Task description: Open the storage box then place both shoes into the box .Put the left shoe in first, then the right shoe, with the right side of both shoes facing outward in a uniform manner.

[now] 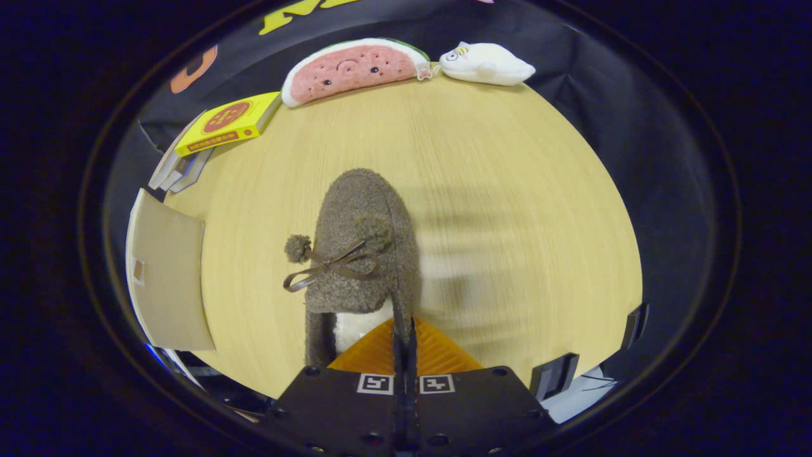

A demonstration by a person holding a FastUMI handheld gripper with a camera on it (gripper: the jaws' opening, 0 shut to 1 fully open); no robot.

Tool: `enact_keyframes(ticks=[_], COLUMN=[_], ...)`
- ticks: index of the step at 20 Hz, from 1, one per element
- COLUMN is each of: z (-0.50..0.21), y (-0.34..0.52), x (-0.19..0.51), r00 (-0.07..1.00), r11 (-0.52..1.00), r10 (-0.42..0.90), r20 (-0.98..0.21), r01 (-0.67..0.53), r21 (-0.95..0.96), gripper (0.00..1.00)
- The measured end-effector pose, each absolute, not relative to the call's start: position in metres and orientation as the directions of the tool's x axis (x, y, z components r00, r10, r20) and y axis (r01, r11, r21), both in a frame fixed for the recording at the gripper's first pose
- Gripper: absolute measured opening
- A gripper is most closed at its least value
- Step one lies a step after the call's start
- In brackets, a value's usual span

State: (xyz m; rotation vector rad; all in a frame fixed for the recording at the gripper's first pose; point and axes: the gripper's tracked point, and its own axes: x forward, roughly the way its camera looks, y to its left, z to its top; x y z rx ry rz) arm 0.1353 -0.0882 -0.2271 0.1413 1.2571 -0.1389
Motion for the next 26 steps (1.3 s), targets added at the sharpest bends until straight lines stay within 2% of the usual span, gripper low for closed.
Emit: enact_keyframes(ticks=[6, 11, 20, 26], z=[-0.195, -0.132, -0.024, -0.018], y=[-0.067, -0.045, 0.070, 0.188], x=[0.111, 0.107, 0.111, 0.114], r00=[0.286, 0.342, 0.460, 0.481], r11=[0.949, 0.946, 0.961, 0.966], r10=[0.126, 0.125, 0.151, 0.209], r20=[-0.950, -0.931, -0.875, -0.852], r01=[0.243, 0.241, 0.138, 0.037], r21=[0.199, 0.216, 0.238, 0.257], gripper=[0.00, 0.00, 0.00, 0.00])
